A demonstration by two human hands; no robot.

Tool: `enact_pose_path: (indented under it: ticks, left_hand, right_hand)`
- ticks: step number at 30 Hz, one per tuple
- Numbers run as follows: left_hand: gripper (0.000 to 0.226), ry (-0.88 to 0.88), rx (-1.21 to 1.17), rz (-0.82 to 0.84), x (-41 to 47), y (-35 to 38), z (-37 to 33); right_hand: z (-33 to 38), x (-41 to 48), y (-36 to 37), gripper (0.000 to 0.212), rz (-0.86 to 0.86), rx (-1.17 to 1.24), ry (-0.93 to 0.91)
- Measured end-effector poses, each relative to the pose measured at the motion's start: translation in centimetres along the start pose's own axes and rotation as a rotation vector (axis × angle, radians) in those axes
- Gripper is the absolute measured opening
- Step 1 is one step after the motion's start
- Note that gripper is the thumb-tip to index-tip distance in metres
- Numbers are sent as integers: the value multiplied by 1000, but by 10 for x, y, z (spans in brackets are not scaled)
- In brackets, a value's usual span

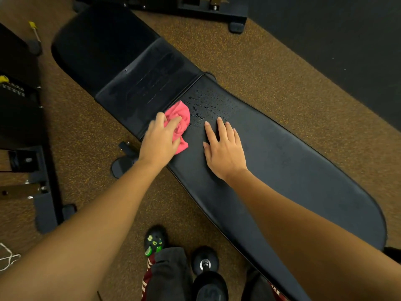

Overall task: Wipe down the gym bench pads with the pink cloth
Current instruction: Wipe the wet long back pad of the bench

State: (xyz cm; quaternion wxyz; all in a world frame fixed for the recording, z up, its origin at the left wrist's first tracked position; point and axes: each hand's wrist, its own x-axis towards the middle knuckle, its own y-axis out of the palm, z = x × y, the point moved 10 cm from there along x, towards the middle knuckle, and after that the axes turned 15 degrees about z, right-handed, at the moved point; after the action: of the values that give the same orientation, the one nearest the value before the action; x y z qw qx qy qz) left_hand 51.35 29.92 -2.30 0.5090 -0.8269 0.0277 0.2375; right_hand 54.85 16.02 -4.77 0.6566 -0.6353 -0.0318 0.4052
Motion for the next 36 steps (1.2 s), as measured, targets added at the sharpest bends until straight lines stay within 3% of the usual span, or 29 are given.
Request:
enact_pose_path:
  ticks: [5,9,15,22,28,36]
  left_hand:
    - [51,-124,-78,-11,21,-11,7]
    - [54,-68,-105,-17,-2,4,-3]
    - [51,-30,59,6,7,-6,0]
    - [55,-146,-95,-35,3,0,7]
    - [57,-34,-176,-77,-4,2,-21]
    - [51,6,74,0,36,4,-40]
  right_hand:
    - [-2,1,-1,53,-3,-12,-14]
    - [-2,-2,0,52,-42,-3,4]
    - [-3,0,-3,52,-55,-8,-7]
    - [-5,0,1,52,-54,-22,6]
    - [-5,-2,-2,53,-48,-19,-15]
    - [-8,-3,-5,51,-114,-33,-32]
